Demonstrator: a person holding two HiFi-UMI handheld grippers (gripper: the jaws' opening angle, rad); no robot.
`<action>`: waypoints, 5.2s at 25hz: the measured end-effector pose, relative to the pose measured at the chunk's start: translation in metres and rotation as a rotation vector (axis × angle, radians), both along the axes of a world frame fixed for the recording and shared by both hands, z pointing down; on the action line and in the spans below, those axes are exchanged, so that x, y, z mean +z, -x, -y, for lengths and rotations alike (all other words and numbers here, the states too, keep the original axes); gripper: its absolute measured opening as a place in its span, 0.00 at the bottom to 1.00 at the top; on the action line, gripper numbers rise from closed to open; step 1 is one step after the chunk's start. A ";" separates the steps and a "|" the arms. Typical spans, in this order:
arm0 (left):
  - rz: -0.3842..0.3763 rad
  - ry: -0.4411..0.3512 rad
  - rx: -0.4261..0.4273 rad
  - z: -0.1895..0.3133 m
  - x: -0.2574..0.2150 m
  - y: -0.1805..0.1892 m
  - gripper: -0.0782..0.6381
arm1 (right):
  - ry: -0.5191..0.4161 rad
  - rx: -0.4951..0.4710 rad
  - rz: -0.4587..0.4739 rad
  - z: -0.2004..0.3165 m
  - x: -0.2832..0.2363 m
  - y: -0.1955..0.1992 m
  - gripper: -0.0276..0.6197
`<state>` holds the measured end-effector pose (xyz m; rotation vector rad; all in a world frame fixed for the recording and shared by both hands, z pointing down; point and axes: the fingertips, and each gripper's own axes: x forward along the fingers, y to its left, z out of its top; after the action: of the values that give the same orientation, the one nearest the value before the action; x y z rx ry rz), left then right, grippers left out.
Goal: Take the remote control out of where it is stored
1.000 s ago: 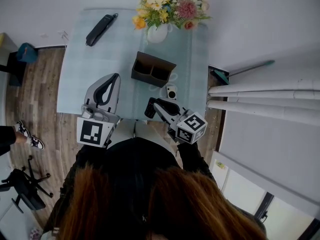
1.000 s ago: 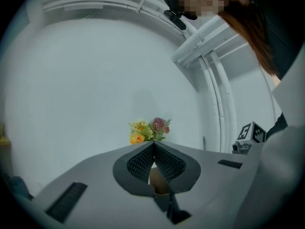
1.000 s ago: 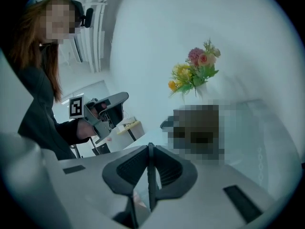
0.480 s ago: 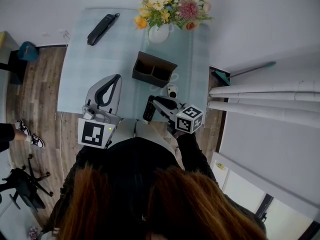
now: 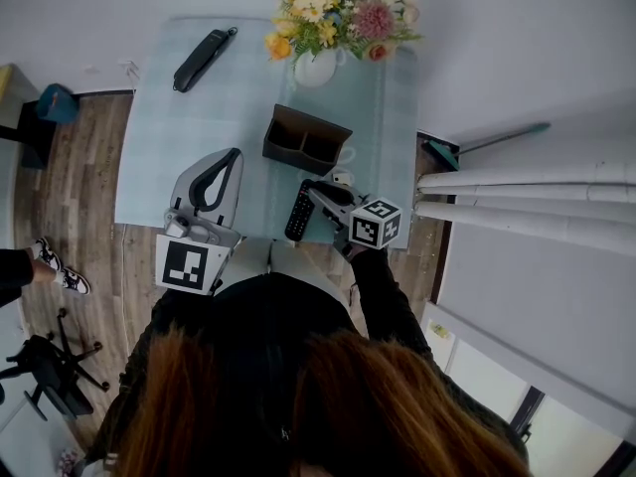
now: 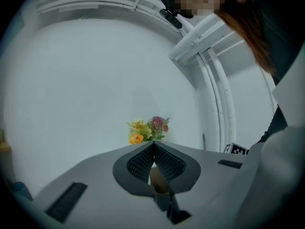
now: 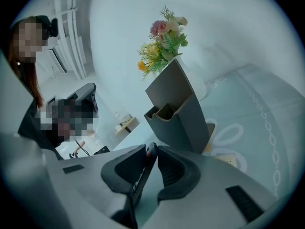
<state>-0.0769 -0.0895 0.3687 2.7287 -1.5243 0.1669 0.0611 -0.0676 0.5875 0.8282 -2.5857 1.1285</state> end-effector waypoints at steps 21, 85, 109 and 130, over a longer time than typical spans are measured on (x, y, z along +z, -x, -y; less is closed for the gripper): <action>-0.002 0.004 0.021 -0.004 0.003 -0.008 0.12 | -0.002 0.054 -0.441 0.017 0.035 -0.011 0.21; -0.040 0.002 0.049 0.011 0.000 -0.015 0.12 | -0.750 0.338 -0.294 0.056 -0.189 0.005 0.06; -0.040 -0.012 0.042 0.012 -0.003 -0.018 0.12 | -0.790 0.342 -0.249 0.032 -0.224 0.000 0.06; -0.038 -0.023 0.035 -0.004 -0.010 -0.021 0.12 | -0.810 0.331 -0.234 0.026 -0.240 0.007 0.06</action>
<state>-0.0563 -0.0858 0.3589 2.7613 -1.4787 0.0984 0.0538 -0.0933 0.3477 1.4726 -2.7330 -0.0456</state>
